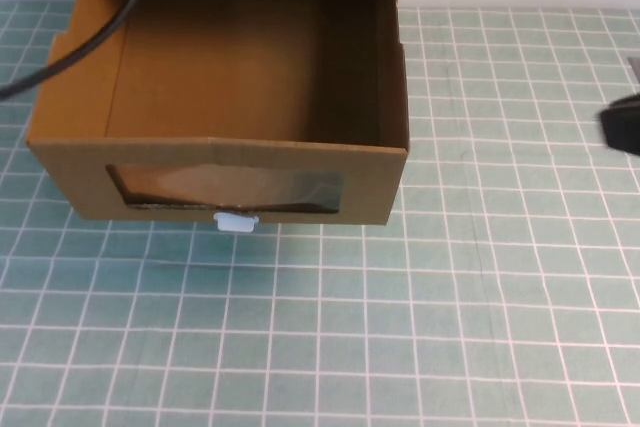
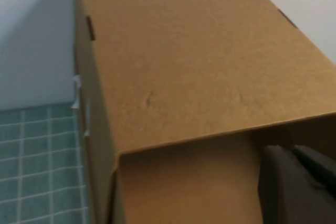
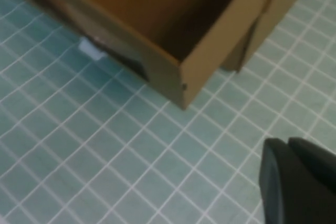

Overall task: Close the shoe box
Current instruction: Press the shoe box with left arm

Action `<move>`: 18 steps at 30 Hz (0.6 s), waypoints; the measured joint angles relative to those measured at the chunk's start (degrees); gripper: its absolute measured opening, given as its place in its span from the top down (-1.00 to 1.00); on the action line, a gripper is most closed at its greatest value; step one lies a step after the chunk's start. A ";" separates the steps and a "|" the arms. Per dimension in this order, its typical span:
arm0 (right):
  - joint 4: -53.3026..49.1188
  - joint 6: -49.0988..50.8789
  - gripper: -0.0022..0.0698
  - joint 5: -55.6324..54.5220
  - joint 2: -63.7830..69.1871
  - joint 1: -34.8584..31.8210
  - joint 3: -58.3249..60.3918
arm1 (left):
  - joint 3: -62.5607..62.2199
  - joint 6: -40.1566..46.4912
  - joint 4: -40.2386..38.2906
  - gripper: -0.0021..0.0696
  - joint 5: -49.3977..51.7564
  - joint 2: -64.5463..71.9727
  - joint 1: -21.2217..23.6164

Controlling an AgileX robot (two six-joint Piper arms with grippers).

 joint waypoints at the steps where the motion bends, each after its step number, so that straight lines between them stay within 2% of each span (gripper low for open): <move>1: 0.50 -0.93 0.98 1.93 1.90 1.45 -2.14 | -2.81 2.44 -2.47 0.96 1.87 2.42 0.00; 4: 1.51 -2.67 0.98 5.75 6.28 5.37 -7.42 | -10.15 6.56 -8.61 0.96 6.59 9.10 0.00; 9: 4.93 -6.33 0.98 6.86 11.17 10.18 -9.97 | -19.93 9.64 -13.32 0.96 10.73 19.46 0.00; 18: 27.89 -20.88 0.98 9.02 20.11 12.10 -10.08 | -27.06 9.88 -15.44 0.96 12.09 32.65 0.00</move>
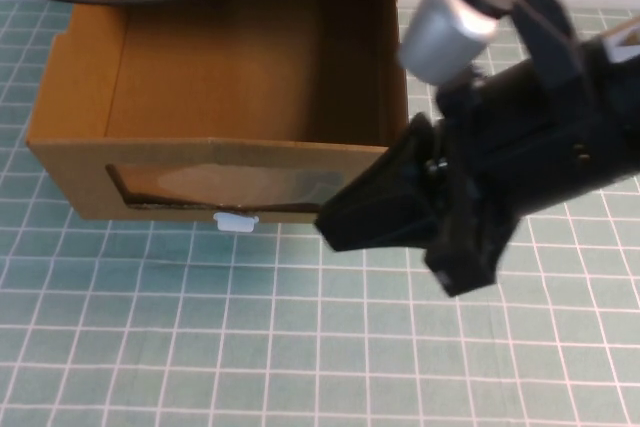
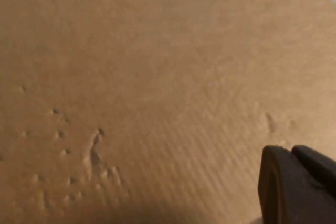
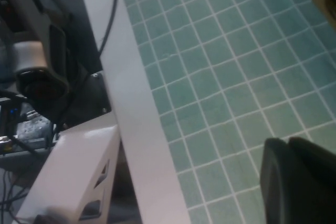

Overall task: Close the shoe box
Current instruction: Press the shoe box with left arm, then close the shoe box with your right arm

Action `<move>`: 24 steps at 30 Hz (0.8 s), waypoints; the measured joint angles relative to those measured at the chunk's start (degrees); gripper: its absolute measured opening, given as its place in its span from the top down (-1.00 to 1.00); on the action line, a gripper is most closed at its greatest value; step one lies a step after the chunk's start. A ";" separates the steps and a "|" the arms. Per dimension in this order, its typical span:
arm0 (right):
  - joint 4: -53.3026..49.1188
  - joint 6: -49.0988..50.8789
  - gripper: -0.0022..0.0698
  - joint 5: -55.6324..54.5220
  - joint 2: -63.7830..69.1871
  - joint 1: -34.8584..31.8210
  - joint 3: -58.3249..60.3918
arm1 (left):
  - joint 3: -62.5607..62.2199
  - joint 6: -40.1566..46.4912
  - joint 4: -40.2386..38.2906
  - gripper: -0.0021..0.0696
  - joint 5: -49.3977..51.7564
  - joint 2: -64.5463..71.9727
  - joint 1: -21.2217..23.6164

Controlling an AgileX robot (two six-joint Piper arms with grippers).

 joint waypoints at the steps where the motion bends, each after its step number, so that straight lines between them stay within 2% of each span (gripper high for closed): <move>1: 1.42 -1.06 0.98 0.15 1.14 0.00 0.00 | -0.11 0.00 -0.55 0.96 0.00 0.96 0.00; 4: 2.45 -2.69 0.98 -0.18 3.81 0.82 0.00 | -0.10 0.00 -1.55 0.96 -0.59 2.97 0.00; 9: -5.16 -3.18 0.98 -5.66 4.71 6.94 0.00 | -0.63 0.34 -2.62 0.96 -1.19 3.85 0.00; 13: -17.42 0.63 0.98 -14.16 4.71 15.85 0.89 | -0.69 0.77 -2.89 0.96 -1.19 3.96 0.00; 17: -33.44 7.82 0.98 -27.83 4.71 24.48 7.98 | -0.77 1.30 -2.89 0.96 -0.74 3.96 0.00; 20: -44.85 13.44 0.98 -36.06 4.71 28.32 15.08 | -0.77 1.75 -2.89 0.96 -0.50 3.96 0.00; 24: -55.52 20.45 0.98 -44.03 5.42 29.17 22.01 | -0.77 1.98 -2.89 0.96 -0.16 3.96 0.00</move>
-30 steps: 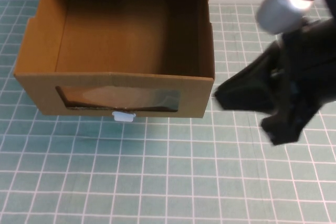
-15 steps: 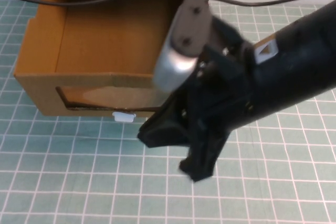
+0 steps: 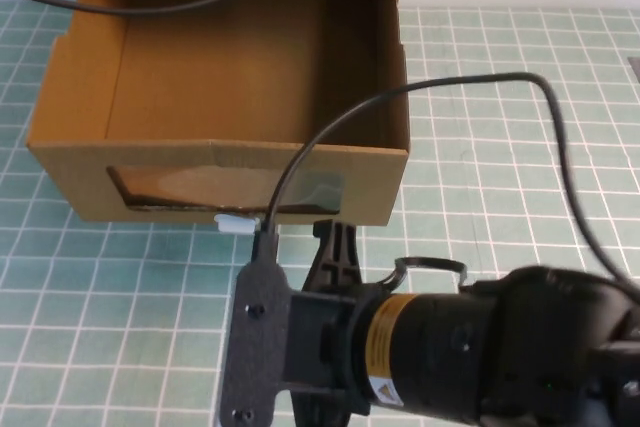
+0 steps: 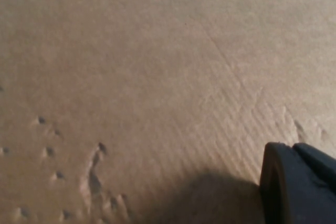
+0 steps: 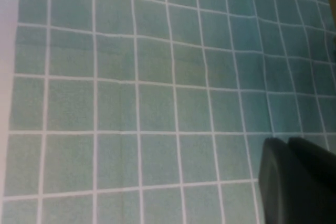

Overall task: Close the shoe box
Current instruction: Close the shoe box with your right arm

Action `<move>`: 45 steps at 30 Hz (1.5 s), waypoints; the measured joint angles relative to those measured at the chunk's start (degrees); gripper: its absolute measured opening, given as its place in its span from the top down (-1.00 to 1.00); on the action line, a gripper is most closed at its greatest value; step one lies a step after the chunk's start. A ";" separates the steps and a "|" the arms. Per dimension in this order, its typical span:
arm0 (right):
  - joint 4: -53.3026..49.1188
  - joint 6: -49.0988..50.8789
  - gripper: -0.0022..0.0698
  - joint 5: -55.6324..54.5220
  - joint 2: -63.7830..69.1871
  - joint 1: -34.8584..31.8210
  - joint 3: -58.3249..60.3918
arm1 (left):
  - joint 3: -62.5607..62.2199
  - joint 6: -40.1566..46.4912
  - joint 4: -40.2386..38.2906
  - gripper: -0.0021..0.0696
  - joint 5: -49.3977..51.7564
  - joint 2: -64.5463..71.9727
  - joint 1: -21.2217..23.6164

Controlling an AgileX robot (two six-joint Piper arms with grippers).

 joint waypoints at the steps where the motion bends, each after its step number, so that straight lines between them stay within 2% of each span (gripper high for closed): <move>1: -2.81 2.05 0.98 -1.30 0.48 0.00 0.76 | 0.00 0.00 0.00 0.96 0.11 0.00 0.00; 5: -14.71 11.46 0.98 -3.97 3.73 0.12 0.76 | 0.00 0.00 0.00 0.96 0.26 0.00 0.00; 9: -27.80 24.35 0.98 -1.20 8.57 0.21 -1.72 | 0.00 0.00 0.00 0.96 0.48 0.00 0.00; 17: -58.92 58.04 0.98 6.91 12.78 1.07 -3.63 | 0.00 0.00 0.00 0.96 0.82 0.00 0.00; 20: -68.61 66.21 0.98 9.17 12.78 3.00 -3.72 | -0.14 0.00 0.00 0.96 1.09 0.00 0.00; 24: -76.43 74.03 0.98 10.02 12.78 5.90 -3.72 | -0.27 0.00 0.00 0.96 1.60 0.00 0.00; 31: -78.28 76.63 0.98 11.02 13.46 9.85 -2.94 | -0.40 0.00 0.00 0.96 2.30 0.00 0.00; 39: -78.29 68.11 0.98 14.99 19.65 8.96 -2.78 | -0.40 0.00 0.00 0.96 2.39 0.00 0.00; 45: -78.29 66.59 0.98 14.36 22.84 6.18 -2.78 | -0.40 0.00 0.00 0.96 2.39 0.00 0.00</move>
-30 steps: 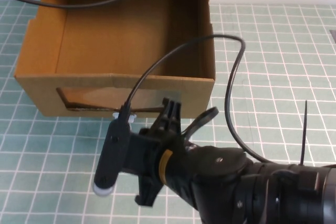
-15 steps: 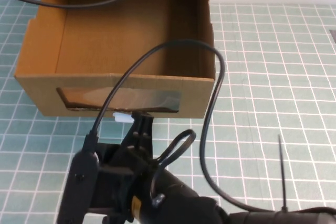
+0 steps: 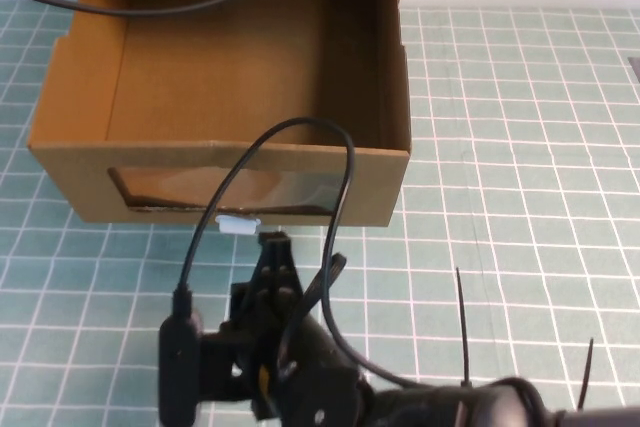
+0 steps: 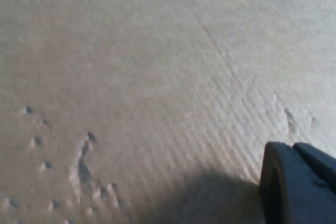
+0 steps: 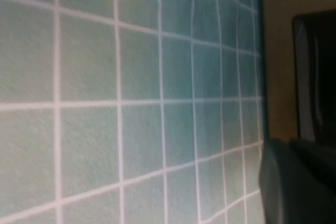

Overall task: Close the shoe box
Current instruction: Close the shoe box with your right arm

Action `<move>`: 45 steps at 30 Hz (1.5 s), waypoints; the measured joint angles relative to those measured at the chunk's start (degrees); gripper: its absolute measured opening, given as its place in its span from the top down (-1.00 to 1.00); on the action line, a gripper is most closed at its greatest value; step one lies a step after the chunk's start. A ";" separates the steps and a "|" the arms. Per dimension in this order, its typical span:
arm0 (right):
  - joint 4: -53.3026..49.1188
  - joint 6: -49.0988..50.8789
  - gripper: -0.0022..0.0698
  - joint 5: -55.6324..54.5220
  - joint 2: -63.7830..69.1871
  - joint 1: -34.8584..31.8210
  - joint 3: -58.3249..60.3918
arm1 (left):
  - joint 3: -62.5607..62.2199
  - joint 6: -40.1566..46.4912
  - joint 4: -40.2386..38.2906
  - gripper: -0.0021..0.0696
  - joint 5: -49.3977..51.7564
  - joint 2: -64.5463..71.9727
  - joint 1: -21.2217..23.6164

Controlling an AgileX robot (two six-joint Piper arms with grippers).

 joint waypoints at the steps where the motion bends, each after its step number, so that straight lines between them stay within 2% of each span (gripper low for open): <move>1: 0.00 0.01 0.98 0.00 0.12 -0.47 0.00 | 0.00 0.00 0.00 0.96 0.00 0.00 0.00; 24: 0.01 0.01 0.98 -2.03 5.36 -9.27 -15.49 | 0.00 0.00 -0.22 0.96 0.08 0.00 0.00; 45: -0.68 -0.08 0.98 -17.87 14.57 -23.84 -30.42 | 0.00 0.39 -1.27 0.96 -0.47 0.00 0.00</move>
